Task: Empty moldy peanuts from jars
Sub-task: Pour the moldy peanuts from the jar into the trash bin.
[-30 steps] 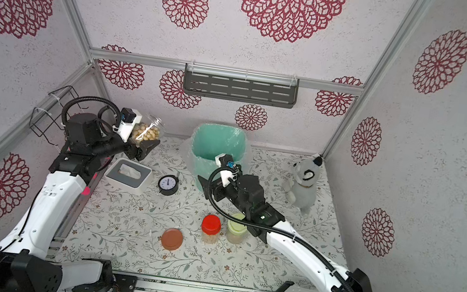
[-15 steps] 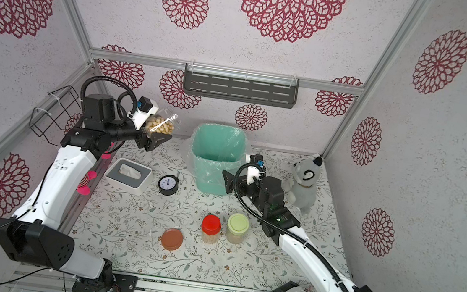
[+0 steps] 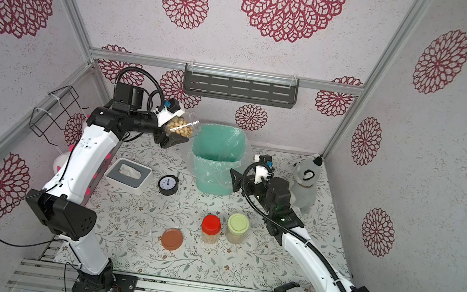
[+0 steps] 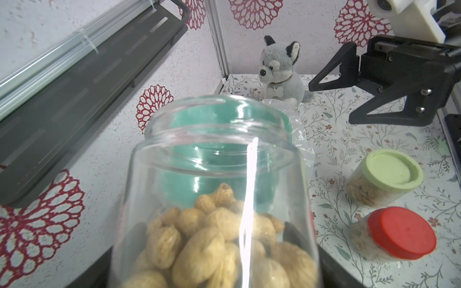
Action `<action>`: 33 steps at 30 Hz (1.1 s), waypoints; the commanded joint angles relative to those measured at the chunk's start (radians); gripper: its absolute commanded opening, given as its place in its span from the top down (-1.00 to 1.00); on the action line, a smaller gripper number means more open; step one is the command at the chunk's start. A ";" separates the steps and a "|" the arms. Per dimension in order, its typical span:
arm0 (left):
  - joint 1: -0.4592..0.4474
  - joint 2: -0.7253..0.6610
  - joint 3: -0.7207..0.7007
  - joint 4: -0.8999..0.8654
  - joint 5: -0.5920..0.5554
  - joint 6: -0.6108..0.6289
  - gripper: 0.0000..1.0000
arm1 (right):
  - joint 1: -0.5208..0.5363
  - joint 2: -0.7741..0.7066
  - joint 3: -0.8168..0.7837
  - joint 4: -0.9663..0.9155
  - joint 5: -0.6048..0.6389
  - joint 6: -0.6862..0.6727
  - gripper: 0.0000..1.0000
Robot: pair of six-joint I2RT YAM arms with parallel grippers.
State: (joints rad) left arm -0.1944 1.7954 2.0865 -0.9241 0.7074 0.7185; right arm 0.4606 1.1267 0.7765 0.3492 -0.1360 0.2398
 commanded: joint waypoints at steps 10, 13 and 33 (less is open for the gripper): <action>-0.137 0.127 0.240 -0.215 -0.272 0.238 1.00 | -0.055 -0.039 -0.055 0.107 -0.029 0.031 -0.97; -0.161 0.139 0.257 -0.200 -0.317 0.263 1.00 | -0.066 -0.046 -0.073 0.128 -0.036 0.039 -0.97; -0.288 0.223 0.269 -0.111 -0.663 0.480 1.00 | -0.111 -0.053 -0.140 0.233 -0.080 0.093 -0.97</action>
State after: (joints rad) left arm -0.4686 2.0308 2.3444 -1.1381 0.1043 1.1221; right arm 0.3595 1.1027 0.6403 0.5068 -0.1909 0.3004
